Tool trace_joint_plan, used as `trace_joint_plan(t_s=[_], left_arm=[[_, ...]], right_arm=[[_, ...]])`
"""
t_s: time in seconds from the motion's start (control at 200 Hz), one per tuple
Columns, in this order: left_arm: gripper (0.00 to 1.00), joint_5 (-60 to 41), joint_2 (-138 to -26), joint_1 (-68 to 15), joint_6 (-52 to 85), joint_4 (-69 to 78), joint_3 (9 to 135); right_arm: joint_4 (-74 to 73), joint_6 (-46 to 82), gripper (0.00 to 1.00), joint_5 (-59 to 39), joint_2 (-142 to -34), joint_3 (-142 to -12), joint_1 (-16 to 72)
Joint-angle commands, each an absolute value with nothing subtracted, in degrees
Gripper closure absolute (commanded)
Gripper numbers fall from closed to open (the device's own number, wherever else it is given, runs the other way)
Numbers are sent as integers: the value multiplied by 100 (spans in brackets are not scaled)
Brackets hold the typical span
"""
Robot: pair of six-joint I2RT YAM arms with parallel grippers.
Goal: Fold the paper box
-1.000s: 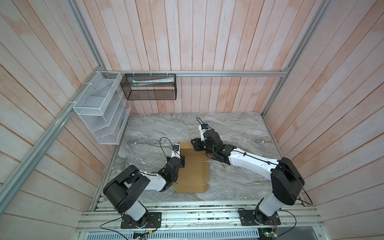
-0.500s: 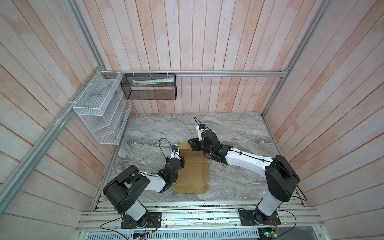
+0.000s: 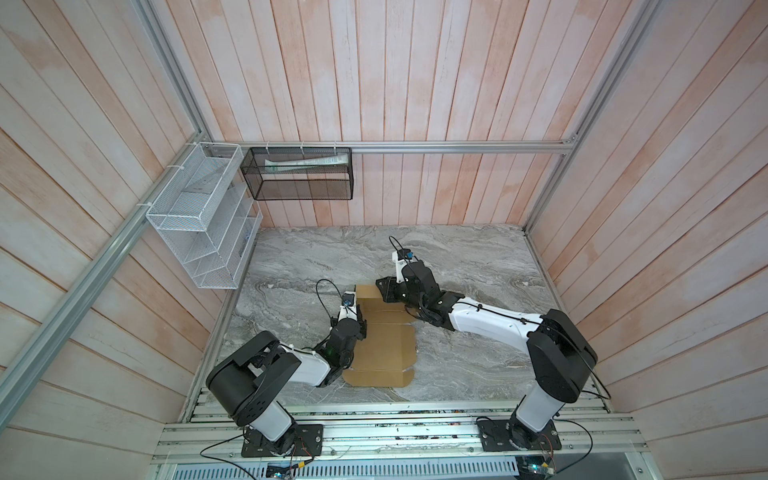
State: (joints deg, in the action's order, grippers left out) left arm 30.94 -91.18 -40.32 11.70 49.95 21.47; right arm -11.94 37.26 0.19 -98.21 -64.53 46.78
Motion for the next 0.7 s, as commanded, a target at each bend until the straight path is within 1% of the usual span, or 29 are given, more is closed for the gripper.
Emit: trace_joint_plan(t_s=[0.0,0.295,0.52,0.695], left_arm=[[68,3269,-9252,-3940,1197,5045,2109],[69,3130,-9642,-3828,1247,5380,2197],[74,3111,-9909,-3823,1278,5504,2276],[81,3162,-10017,-3815,1313,5560,2269]], right_arm=[[-888,3735,77,76,-10028,-6416,4726],[-818,3726,78,114,-10020,-6405,4724],[-791,3727,78,118,-10037,-6402,4724],[-782,3735,79,115,-10081,-6425,4724]])
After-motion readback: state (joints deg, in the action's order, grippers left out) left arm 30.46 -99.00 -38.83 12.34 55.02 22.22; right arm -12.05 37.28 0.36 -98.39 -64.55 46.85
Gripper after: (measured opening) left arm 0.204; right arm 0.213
